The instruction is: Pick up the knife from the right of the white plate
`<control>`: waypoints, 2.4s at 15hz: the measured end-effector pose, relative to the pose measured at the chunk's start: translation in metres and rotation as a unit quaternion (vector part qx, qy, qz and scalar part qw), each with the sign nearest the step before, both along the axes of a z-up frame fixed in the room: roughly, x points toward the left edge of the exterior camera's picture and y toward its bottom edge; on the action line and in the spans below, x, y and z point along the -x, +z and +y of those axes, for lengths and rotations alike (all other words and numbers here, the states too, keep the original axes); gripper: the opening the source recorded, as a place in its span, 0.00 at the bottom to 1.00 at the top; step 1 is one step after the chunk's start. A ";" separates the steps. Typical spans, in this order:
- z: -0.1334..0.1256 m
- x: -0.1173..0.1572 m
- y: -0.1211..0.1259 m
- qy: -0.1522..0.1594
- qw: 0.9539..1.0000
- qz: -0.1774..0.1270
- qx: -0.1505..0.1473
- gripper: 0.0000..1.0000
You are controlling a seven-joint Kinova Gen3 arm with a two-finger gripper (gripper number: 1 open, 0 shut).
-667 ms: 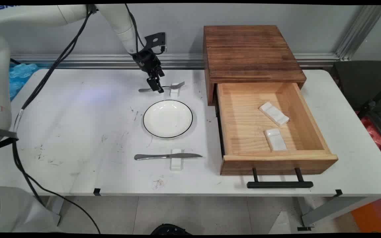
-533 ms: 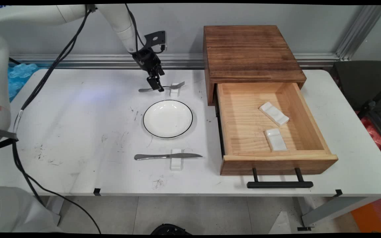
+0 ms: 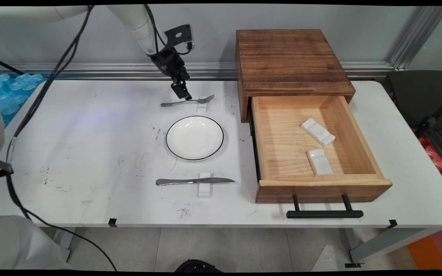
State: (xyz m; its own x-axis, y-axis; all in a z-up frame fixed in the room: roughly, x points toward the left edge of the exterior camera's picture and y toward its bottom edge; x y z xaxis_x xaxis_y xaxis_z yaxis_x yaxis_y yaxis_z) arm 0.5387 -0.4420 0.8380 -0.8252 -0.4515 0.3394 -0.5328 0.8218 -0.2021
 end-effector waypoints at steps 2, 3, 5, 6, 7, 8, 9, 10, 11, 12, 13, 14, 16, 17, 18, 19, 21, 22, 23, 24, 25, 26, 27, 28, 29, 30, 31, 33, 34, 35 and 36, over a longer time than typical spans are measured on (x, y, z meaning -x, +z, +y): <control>0.011 0.002 0.006 0.008 1.000 -0.001 -0.001 1.00; 0.020 0.004 0.009 0.012 1.000 -0.002 -0.004 1.00; 0.034 0.007 0.014 0.014 1.000 -0.003 -0.012 1.00; 0.042 0.009 0.017 0.014 1.000 -0.004 -0.017 1.00; 0.052 0.011 0.019 0.013 1.000 -0.005 -0.022 1.00; 0.062 0.012 0.022 0.012 1.000 -0.006 -0.028 1.00; 0.069 0.014 0.024 0.011 0.999 -0.007 -0.032 1.00; 0.075 0.015 0.025 0.011 0.999 -0.008 -0.035 1.00; 0.082 0.016 0.027 0.010 0.999 -0.008 -0.039 1.00; 0.090 0.018 0.029 0.009 0.999 -0.008 -0.043 1.00; 0.098 0.020 0.031 0.008 0.999 -0.008 -0.048 1.00; 0.105 0.021 0.032 0.007 0.999 -0.008 -0.052 1.00; 0.117 0.025 0.034 0.000 0.998 -0.008 -0.057 1.00; 0.126 0.027 0.034 -0.007 0.998 -0.008 -0.061 1.00; 0.135 0.029 0.035 -0.012 0.998 -0.009 -0.064 1.00; 0.143 0.031 0.035 -0.014 0.998 -0.009 -0.067 1.00; 0.161 0.036 0.036 -0.017 0.997 -0.008 -0.076 1.00; 0.169 0.038 0.036 -0.019 0.997 -0.008 -0.080 1.00; 0.177 0.040 0.037 -0.020 0.996 -0.007 -0.084 1.00; 0.184 0.043 0.037 -0.022 0.996 -0.006 -0.088 1.00; 0.191 0.045 0.038 -0.024 0.996 -0.005 -0.091 1.00; 0.194 0.046 0.038 -0.026 0.995 -0.004 -0.092 1.00; 0.200 0.049 0.038 -0.028 0.995 -0.003 -0.094 1.00; 0.205 0.052 0.039 -0.030 0.995 -0.001 -0.096 1.00; 0.211 0.055 0.040 -0.032 0.995 0.001 -0.097 1.00; 0.215 0.059 0.040 -0.034 0.995 0.004 -0.098 1.00; 0.217 0.061 0.041 -0.035 0.995 0.006 -0.098 1.00; 0.223 0.067 0.042 -0.036 0.994 0.011 -0.098 1.00; 0.226 0.071 0.042 -0.037 0.994 0.014 -0.099 1.00; 0.229 0.074 0.042 -0.037 0.994 0.017 -0.099 1.00; 0.231 0.077 0.042 -0.036 0.994 0.021 -0.099 1.00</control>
